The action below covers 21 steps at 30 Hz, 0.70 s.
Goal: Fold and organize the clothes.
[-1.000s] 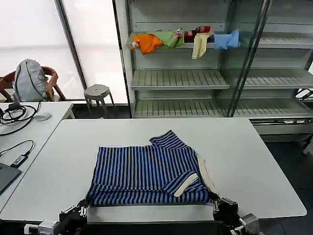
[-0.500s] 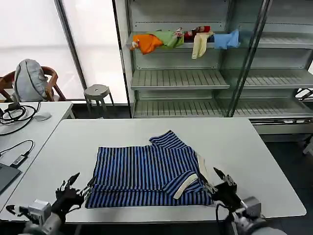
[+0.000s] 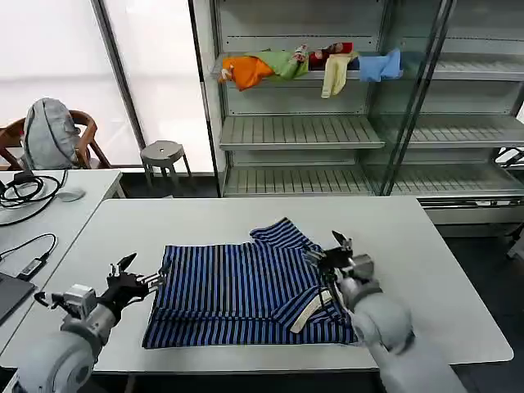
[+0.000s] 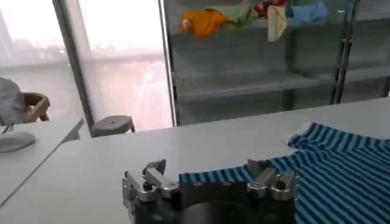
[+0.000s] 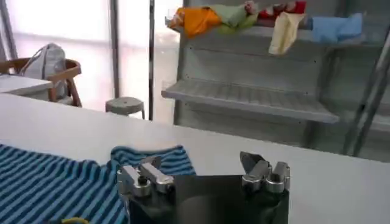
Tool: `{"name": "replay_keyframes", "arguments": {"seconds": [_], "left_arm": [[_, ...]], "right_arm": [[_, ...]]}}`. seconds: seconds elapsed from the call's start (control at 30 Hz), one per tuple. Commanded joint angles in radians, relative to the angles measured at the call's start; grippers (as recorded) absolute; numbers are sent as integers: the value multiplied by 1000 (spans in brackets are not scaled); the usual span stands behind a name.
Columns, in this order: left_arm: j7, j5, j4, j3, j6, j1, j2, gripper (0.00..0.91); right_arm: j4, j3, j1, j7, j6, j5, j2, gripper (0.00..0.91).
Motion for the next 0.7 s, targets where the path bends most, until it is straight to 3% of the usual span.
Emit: {"name": "replay_keyframes", "arguments": {"seconds": [0.03, 0.3, 0.7], "left_arm": [[37, -31, 299, 153, 10, -279, 10, 907], [66, -10, 414, 206, 9, -347, -18, 907], [85, 24, 487, 236, 8, -385, -39, 907]], "right_arm": [[-394, -125, 333, 53, -8, 56, 136, 907], [-558, -100, 367, 21, 15, 50, 204, 907], [-643, -105, 354, -4, 50, 43, 245, 907]]}}
